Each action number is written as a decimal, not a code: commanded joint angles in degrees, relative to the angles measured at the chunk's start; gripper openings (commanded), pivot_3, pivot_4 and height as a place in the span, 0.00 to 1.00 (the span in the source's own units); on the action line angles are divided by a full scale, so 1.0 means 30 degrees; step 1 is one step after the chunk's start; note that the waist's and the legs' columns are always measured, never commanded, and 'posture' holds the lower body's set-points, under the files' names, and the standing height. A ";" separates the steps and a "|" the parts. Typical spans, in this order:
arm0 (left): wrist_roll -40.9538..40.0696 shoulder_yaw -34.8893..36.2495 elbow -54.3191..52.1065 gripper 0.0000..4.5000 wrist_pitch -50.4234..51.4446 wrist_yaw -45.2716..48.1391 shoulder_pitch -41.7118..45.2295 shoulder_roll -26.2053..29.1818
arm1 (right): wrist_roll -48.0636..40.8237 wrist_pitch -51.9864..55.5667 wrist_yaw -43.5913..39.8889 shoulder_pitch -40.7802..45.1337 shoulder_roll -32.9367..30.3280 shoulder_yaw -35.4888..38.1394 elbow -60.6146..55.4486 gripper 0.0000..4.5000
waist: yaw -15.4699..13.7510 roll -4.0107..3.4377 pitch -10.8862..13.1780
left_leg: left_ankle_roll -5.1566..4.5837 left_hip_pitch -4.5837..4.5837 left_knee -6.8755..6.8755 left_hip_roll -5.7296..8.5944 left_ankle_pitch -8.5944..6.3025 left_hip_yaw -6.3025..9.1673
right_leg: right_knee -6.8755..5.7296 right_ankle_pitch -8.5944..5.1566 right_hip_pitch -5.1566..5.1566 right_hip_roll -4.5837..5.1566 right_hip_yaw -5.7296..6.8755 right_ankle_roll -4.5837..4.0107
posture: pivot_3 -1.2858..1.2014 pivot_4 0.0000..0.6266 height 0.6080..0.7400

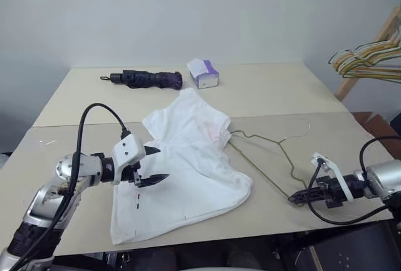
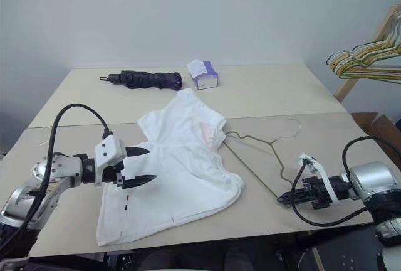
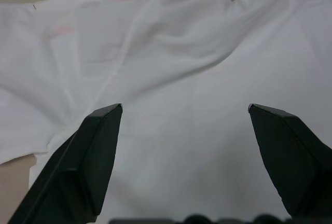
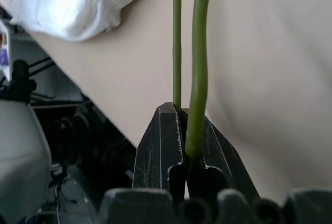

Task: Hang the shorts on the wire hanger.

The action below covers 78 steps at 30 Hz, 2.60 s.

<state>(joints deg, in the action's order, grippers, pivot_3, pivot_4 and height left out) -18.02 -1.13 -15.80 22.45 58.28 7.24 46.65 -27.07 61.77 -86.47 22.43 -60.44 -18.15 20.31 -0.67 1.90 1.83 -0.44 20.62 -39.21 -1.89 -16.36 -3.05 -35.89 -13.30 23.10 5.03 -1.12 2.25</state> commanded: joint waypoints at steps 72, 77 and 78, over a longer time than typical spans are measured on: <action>0.2443 -0.0294 -0.0179 0.93 -0.2106 -0.1552 -0.0799 -0.0603 | -0.2075 -0.6116 -0.2011 1.3276 0.6378 -1.0352 1.2751 0.00 | -0.0107 -0.0093 0.0041 | 0.0038 0.0241 -0.0010 -0.0006 0.0033 0.0004 | -0.0156 0.0060 0.0328 0.0009 0.0044 -0.0085 | 0.55 0.00 1.00; 0.2560 -0.0154 -0.0242 0.93 -0.2222 -0.1655 -0.0983 -0.0513 | -0.0140 -0.6492 -0.0749 1.2414 0.6077 -0.6887 1.2253 0.00 | -0.0321 -0.0093 0.0041 | 0.0038 0.0282 -0.0011 -0.0002 0.0032 0.0008 | -0.0125 0.0061 0.0339 0.0015 0.0053 -0.0076 | 0.55 0.00 1.00; 0.2594 -0.0129 -0.0237 0.93 -0.2283 -0.1685 -0.1030 -0.0513 | 0.0213 -0.6009 0.0328 1.2233 0.6089 -0.6201 1.2022 0.00 | -0.0349 -0.0093 0.0041 | 0.0037 0.0285 -0.0011 -0.0006 0.0032 0.0011 | -0.0120 0.0061 0.0339 0.0011 0.0057 -0.0076 | 0.55 0.00 1.00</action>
<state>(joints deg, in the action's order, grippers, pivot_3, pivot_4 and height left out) -10.32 -2.94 -15.04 17.16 53.63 4.09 44.69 -27.84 43.57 -88.02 59.31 -41.18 -40.79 57.95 -1.72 1.62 1.95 -0.32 21.47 -39.24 -1.91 -16.27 -3.01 -36.26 -13.12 24.12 5.06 -0.94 2.02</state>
